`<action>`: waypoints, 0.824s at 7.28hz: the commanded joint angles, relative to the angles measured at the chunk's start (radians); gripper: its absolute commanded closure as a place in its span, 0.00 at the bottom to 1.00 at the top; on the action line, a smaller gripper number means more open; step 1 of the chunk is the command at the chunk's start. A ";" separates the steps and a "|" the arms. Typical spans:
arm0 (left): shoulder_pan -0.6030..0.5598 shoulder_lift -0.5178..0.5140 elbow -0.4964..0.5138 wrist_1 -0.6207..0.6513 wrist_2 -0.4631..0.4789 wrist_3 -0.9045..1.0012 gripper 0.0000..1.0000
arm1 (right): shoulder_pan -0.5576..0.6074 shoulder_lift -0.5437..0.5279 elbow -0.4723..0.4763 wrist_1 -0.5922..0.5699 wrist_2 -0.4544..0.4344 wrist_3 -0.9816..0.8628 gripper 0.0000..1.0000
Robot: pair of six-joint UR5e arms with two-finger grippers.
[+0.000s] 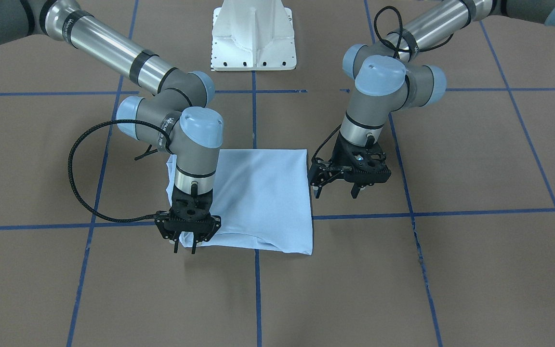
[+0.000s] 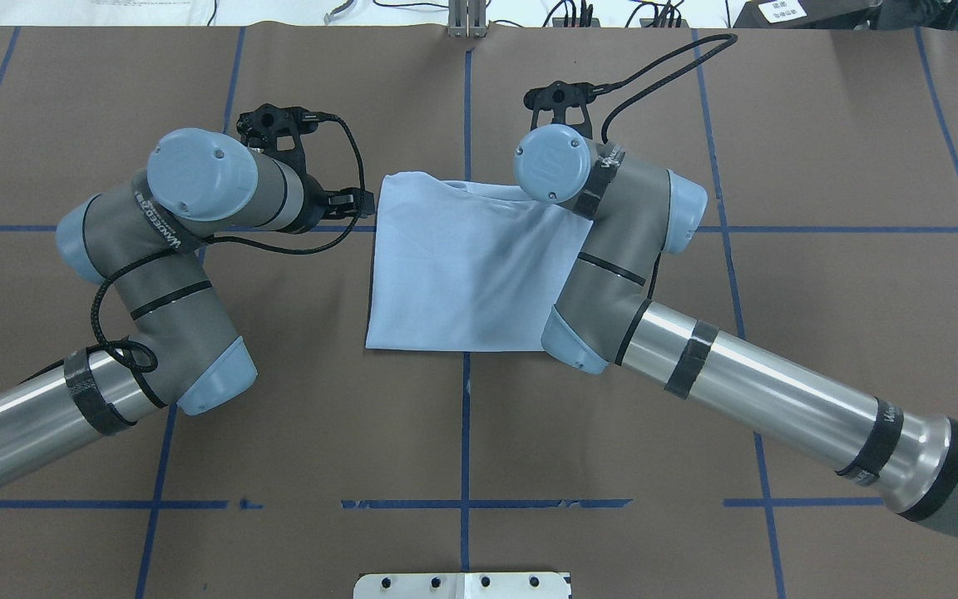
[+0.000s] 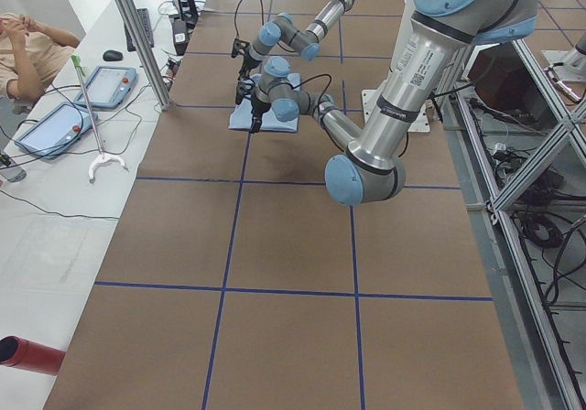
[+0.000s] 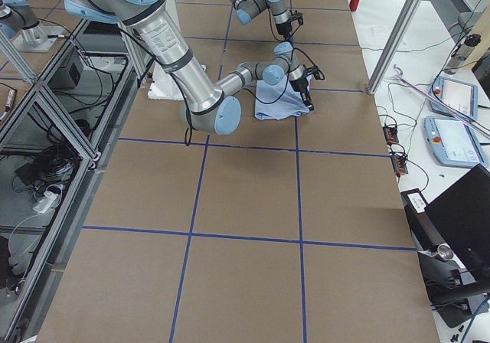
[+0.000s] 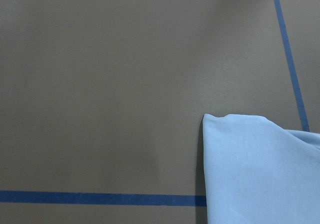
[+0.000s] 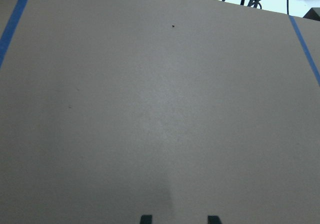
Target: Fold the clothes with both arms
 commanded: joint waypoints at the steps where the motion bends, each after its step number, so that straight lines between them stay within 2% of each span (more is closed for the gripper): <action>1: 0.000 0.003 0.000 0.000 0.000 0.001 0.00 | 0.022 0.029 0.025 -0.013 0.117 -0.003 0.00; 2: 0.000 0.003 0.000 0.000 0.000 0.004 0.00 | 0.022 0.023 0.074 -0.067 0.162 -0.003 0.00; 3: -0.003 0.005 -0.019 0.005 -0.003 0.015 0.00 | 0.040 -0.003 0.161 -0.137 0.258 -0.005 0.00; 4: -0.015 0.039 -0.099 0.032 -0.007 0.064 0.00 | 0.102 -0.064 0.253 -0.177 0.362 -0.055 0.00; 5: -0.070 0.091 -0.208 0.116 -0.036 0.196 0.00 | 0.209 -0.151 0.328 -0.206 0.492 -0.210 0.00; 6: -0.138 0.148 -0.318 0.217 -0.081 0.312 0.00 | 0.330 -0.237 0.364 -0.214 0.598 -0.379 0.00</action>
